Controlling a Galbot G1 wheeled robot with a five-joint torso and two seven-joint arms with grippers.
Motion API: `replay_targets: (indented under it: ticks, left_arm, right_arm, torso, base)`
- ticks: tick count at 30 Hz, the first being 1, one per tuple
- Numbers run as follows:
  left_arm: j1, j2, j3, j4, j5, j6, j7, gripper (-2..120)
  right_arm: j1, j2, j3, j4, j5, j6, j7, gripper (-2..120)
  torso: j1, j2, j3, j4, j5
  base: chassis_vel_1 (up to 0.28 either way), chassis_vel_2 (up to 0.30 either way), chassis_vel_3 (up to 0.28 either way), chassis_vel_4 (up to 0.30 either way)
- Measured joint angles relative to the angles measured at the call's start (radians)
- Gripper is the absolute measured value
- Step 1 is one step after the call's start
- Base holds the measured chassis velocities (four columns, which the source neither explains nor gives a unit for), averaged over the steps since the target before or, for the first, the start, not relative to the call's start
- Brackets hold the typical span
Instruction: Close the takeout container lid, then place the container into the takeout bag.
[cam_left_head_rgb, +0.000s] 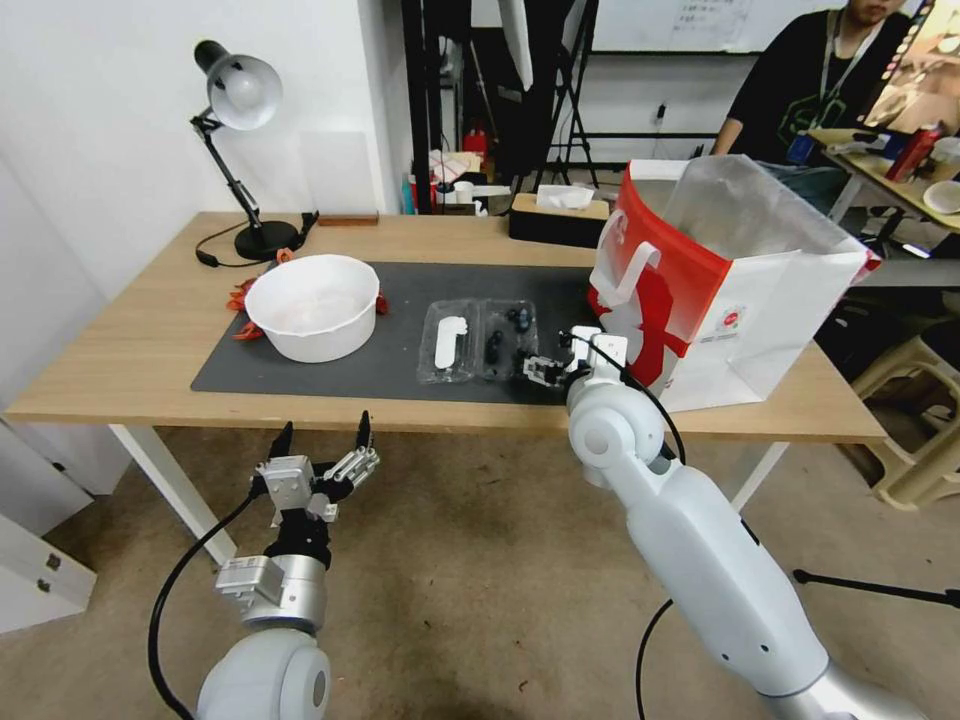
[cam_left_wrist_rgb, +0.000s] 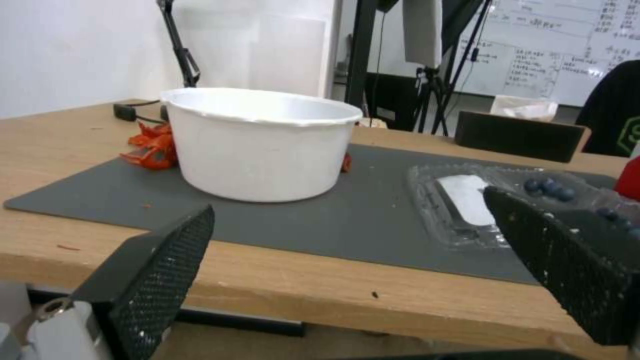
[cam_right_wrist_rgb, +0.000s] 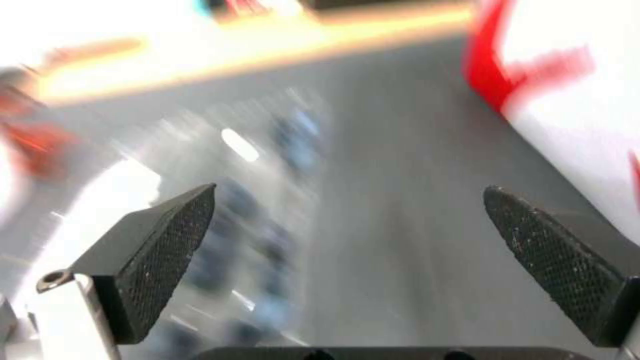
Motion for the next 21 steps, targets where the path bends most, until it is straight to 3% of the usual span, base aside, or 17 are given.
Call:
replay_targets:
  ticks: [1,6,10,11,14,18,21]
  left_arm:
    - [0.001,0.002,-0.001,0.000,0.000,0.001,-0.002,100]
    - [0.006,0.007,-0.001,-0.002,-0.001,0.004,-0.008,100]
    - [0.015,0.018,0.002,-0.010,-0.004,0.010,-0.015,100]
    - [0.015,0.018,0.002,-0.010,-0.004,0.010,-0.015,100]
    - [0.017,0.027,0.003,-0.013,-0.005,0.011,-0.017,100]
    - [0.019,0.032,0.004,-0.014,-0.005,0.011,-0.019,100]
    - [0.021,0.040,0.003,-0.017,-0.007,0.010,-0.023,100]
  right_arm:
    - [-0.035,-0.017,0.000,0.044,-0.059,0.075,-0.077,100]
    - [-0.128,-0.062,0.017,0.139,-0.193,0.187,-0.200,100]
    - [-0.322,-0.131,0.093,0.306,-0.433,0.293,-0.314,100]
    - [-0.322,-0.131,0.093,0.306,-0.433,0.293,-0.314,100]
    - [-0.504,-0.150,0.162,0.403,-0.601,0.357,-0.338,100]
    - [-0.600,-0.150,0.191,0.450,-0.676,0.388,-0.337,100]
    - [-0.735,-0.135,0.219,0.477,-0.778,0.469,-0.317,100]
  torso:
    - [0.000,0.000,0.000,0.0000,0.0000]
    - [0.000,0.000,0.000,-0.0003,0.0000]
    - [0.000,0.000,0.000,-0.0004,-0.0001]
    - [0.000,0.000,0.000,-0.0004,-0.0001]
    - [0.000,0.000,0.000,-0.0006,0.0001]
    - [0.000,0.000,0.000,-0.0004,-0.0002]
    - [0.000,0.000,0.000,-0.0002,0.0000]
  base:
    - [0.000,0.000,0.000,0.000]
    - [0.000,0.000,0.000,0.000]
    - [0.000,0.000,0.000,0.000]
    - [0.000,0.000,0.000,0.000]
    - [0.000,0.000,0.000,0.000]
    - [0.000,0.000,0.000,0.000]
    - [0.000,0.000,0.000,0.000]
